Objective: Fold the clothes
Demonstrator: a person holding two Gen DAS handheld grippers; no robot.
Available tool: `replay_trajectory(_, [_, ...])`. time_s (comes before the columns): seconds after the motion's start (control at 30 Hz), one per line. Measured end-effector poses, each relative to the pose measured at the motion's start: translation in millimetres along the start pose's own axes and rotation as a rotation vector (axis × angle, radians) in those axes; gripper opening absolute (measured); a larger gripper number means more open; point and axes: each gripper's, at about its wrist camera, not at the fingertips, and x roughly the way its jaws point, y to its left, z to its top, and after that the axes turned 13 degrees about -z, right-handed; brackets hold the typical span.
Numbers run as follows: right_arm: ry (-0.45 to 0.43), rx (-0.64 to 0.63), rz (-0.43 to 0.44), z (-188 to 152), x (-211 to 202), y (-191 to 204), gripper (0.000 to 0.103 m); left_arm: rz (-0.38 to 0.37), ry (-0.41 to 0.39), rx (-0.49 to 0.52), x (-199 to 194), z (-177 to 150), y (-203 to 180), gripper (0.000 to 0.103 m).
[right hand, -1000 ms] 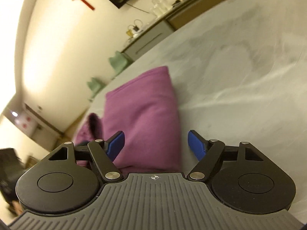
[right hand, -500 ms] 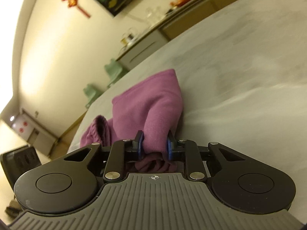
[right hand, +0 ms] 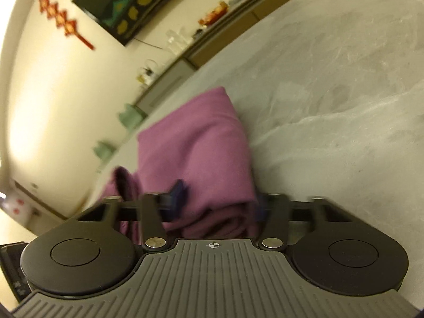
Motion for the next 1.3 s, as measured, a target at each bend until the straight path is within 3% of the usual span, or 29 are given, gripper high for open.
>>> replay_trajectory(0.03, [-0.027, -0.037, -0.017, -1.1, -3.9, 8.2, 0.026, -0.014, -0.006, -0.005, -2.2, 0.3, 1.1, 0.058])
replay_trajectory(0.13, [-0.132, -0.2, -0.077, -0.4, -23.7, 46.9, 0.023, -0.073, -0.055, -0.113, -24.8, 4.9, 17.3, 0.056])
replay_trajectory(0.27, [-0.314, -0.546, -0.131, -24.0, -57.8, 139.4, 0.023, -0.105, -0.297, -0.315, -90.4, 14.1, 62.9, 0.056])
replay_trajectory(0.37, [-0.454, -0.916, -0.173, -77.3, -64.6, 231.6, 0.023, -0.078, -0.458, -0.498, -138.2, 3.1, 106.8, 0.056])
replay_trajectory(0.43, [-0.481, -1.149, -0.179, -129.2, -46.5, 279.9, 0.023, -0.054, -0.485, -0.572, -151.4, -6.1, 128.0, 0.056])
replay_trajectory(0.5, [-0.438, -1.327, -0.175, -179.2, -15.9, 307.5, 0.023, -0.043, -0.456, -0.585, -151.7, -14.1, 136.4, 0.056])
replay_trajectory(0.57, [-0.377, -1.475, -0.189, -221.8, 15.9, 317.2, 0.023, -0.022, -0.401, -0.554, -145.9, -17.1, 134.9, 0.056])
replay_trajectory(0.67, [-0.423, -1.608, -0.213, -250.1, 22.7, 308.5, 0.024, -0.02, -0.349, -0.497, -145.1, -23.4, 123.0, 0.056])
replay_trajectory(0.83, [-0.391, -1.694, -0.165, -224.6, 4.1, 265.3, 0.025, -0.062, -0.333, -0.422, -140.7, -13.9, 96.1, 0.059])
replay_trajectory(0.97, [-0.397, -1.688, -0.27, -187.0, -1.9, 218.5, 0.031, -0.049, -0.308, -0.354, -121.3, -2.7, 76.7, 0.061])
replay_trajectory(1.0, [-0.391, -1.64, -0.279, -174.8, -8.7, 209.8, 0.032, -0.038, -0.299, -0.334, -114.6, 0.6, 72.1, 0.062])
replay_trajectory(1.07, [-0.377, -1.545, -0.295, -150.4, -22.2, 192.4, 0.049, -0.016, -0.281, -0.294, -101.4, 7.3, 63.0, 0.062])
replay_trajectory(1.13, [-0.359, -1.433, -0.302, -130.8, -35.1, 178.9, 0.055, 0.013, -0.276, -0.252, -91.0, 12.8, 52.7, 0.062])
replay_trajectory(1.2, [-0.316, -1.3, -0.279, -110.8, -43.2, 162.3, 0.062, 0.028, -0.32, -0.208, -93.9, 19.0, 40.6, 0.062])
replay_trajectory(1.3, [-0.221, -1.015, -0.181, -87.0, -55.3, 132.8, 0.064, -0.021, -0.394, -0.186, -104.3, 29.0, 29.5, 0.064])
